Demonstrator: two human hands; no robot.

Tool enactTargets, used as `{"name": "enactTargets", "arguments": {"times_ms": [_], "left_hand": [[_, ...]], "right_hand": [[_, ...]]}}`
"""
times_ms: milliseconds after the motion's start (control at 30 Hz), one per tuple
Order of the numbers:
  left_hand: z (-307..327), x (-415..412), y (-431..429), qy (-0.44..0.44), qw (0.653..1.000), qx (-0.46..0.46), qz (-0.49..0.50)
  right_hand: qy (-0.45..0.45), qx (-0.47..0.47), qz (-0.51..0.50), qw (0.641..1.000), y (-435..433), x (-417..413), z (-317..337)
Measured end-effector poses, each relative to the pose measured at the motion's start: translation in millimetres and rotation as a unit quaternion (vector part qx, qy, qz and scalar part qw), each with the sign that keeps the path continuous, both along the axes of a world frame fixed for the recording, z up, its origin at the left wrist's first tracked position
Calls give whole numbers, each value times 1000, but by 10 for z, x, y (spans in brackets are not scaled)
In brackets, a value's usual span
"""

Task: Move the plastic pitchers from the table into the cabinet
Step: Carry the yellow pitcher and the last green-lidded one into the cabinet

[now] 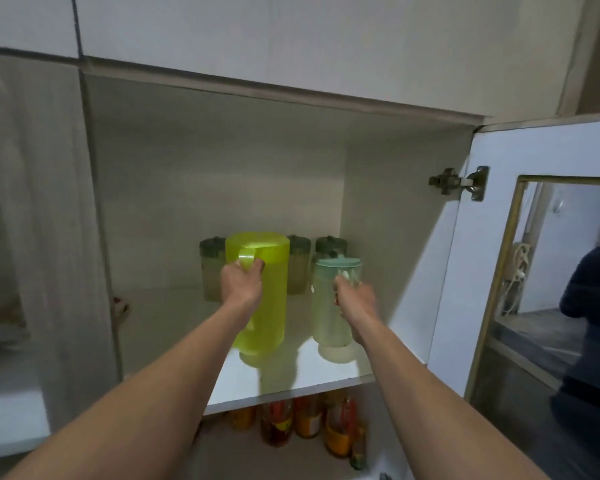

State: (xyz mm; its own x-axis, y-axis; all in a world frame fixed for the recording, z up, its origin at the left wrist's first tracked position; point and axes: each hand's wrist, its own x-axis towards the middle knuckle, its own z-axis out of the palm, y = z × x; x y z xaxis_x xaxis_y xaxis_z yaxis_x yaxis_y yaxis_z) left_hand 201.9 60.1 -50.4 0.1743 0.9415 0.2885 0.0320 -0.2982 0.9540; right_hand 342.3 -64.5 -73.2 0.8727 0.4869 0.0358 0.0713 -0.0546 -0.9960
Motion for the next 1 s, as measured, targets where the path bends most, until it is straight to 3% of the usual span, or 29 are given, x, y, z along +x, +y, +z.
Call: {"name": "enactTargets", "arguments": {"times_ms": [333, 567, 667, 1000], "left_hand": [[-283, 784, 435, 33, 999, -17, -5], [-349, 1261, 661, 141, 988, 29, 63], [-368, 1380, 734, 138, 988, 13, 70], [-353, 1577, 814, 152, 985, -16, 78]], "right_hand": [[-13, -7, -2, 1000, 656, 721, -306], [-31, -33, 22, 999, 977, 1107, -450], [-73, -76, 45, 993, 1099, 1195, -454], [-71, -93, 73, 990, 1325, 1443, -496]]}}
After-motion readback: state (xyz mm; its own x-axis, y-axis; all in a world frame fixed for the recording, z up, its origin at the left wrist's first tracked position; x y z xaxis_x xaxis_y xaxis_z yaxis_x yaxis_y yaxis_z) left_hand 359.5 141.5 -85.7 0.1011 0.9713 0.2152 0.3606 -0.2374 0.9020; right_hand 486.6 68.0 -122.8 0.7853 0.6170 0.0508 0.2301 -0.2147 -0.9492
